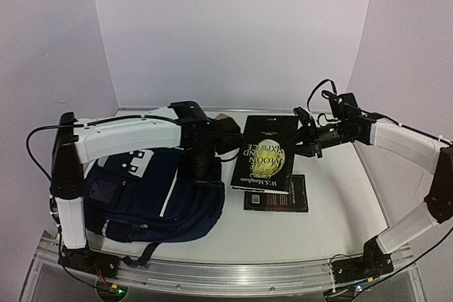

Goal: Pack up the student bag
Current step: Pick up the book from the center of the board, then place the book in the student bag.

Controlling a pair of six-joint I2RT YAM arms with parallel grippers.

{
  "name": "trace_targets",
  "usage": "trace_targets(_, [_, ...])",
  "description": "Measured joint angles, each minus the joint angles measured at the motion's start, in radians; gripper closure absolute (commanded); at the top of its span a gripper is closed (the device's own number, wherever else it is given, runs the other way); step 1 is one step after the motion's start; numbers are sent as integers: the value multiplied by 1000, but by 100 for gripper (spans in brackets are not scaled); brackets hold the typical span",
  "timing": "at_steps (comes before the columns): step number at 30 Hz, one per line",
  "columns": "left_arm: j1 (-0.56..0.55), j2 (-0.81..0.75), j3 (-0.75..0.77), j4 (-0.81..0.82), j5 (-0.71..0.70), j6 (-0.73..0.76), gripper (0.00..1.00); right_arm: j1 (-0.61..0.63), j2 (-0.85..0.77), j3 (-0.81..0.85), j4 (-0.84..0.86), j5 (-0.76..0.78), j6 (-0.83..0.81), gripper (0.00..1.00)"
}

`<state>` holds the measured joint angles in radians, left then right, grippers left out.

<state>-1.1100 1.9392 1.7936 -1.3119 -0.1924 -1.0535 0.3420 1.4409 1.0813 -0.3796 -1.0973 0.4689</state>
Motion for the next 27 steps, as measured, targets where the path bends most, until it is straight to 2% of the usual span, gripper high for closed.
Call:
trace_targets(4, [-8, 102, 77, 3, -75, -35, 41, 0, -7, -5, 10, 0, -1, 100])
trace_targets(10, [-8, 145, 82, -5, -128, -84, 47, 0, -7, -5, 16, -1, -3, 100])
trace_targets(17, [-8, 130, 77, -9, -148, -132, 52, 0, -8, -17, 19, -9, -4, 100])
trace_targets(27, [-8, 29, 59, -23, -153, -156, 51, 0, -8, -20, 20, -15, -10, 100])
